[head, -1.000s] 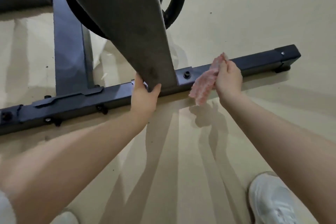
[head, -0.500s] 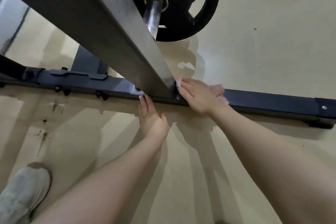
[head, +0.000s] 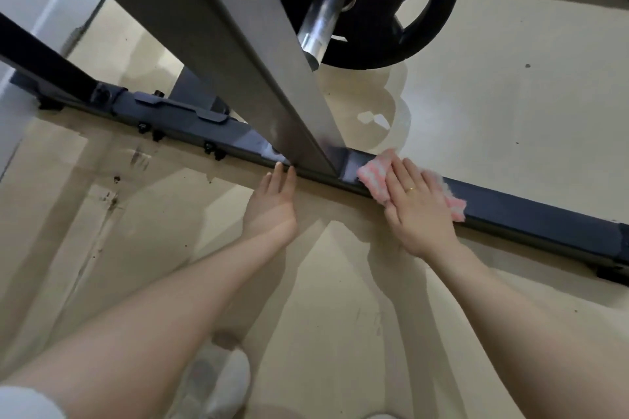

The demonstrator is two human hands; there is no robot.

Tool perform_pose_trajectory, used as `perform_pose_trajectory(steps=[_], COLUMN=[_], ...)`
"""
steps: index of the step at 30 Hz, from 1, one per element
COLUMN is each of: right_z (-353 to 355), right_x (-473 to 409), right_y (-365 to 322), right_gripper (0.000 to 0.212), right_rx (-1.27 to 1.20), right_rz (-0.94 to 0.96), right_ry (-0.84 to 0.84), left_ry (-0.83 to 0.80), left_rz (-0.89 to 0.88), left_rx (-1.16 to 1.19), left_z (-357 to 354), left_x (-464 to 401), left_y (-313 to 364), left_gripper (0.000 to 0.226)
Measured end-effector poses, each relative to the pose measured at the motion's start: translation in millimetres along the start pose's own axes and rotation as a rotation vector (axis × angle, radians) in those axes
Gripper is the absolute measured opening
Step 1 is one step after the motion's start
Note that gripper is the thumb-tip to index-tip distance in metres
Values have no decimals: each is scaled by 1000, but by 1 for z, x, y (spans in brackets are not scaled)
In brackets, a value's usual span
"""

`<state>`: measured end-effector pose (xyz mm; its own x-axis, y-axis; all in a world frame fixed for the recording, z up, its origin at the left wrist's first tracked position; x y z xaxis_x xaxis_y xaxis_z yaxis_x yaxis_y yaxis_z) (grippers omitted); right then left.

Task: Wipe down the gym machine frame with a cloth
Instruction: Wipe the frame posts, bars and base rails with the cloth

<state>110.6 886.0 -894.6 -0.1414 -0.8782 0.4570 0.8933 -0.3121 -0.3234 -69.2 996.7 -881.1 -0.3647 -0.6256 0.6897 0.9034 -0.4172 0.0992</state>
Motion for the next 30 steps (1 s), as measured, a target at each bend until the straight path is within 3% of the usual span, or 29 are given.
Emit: perform_pose_trajectory(steps=[3, 5, 9, 12, 14, 16, 19, 22, 27, 30], right_z=[-12, -17, -17, -20, -21, -19, -16, -17, -17, -13], right_x=[14, 2, -14, -1, 1, -1, -11, -6, 34, 16], right_y=[4, -19, -43, -15, 9, 9, -14, -15, 37, -11], right_gripper=[55, 65, 72, 67, 65, 68, 62, 56, 72, 55], right_rx=[-37, -139, -253, -180, -161, -254, -329, -229, -212, -211], right_rz=[-210, -315, -358, -283, -406, -535, -481, -318, -607, -496], right_ry=[115, 59, 139, 154, 119, 99, 134, 165, 198, 263], left_ry=[-20, -18, -19, 184, 235, 181, 75, 156, 213, 264], left_rz=[-35, -138, -368, -627, -722, -719, -659, -718, -782, -780], left_rx=[-186, -375, -606, -700, -721, -712, -684, -631, -624, -694], left_z=[3, 2, 5, 2, -3, -6, -16, -21, -22, -21], left_x=[7, 16, 20, 23, 24, 24, 16, 12, 6, 5], left_y=[15, 34, 61, 67, 65, 66, 61, 65, 69, 72], left_gripper=[71, 71, 52, 55, 59, 59, 65, 60, 57, 55])
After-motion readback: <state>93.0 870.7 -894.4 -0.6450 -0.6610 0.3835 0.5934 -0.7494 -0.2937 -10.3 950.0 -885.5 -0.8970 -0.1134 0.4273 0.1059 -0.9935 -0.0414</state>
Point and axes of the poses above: each hand's wrist, its own x-axis away from the middle knuckle, its own z-axis out of the back of the hand, y = z × x, the point moved 8 cm from there along -x, towards the middle knuckle, and after that the axes turned 15 degrees about -y, right-handed, at the moved point
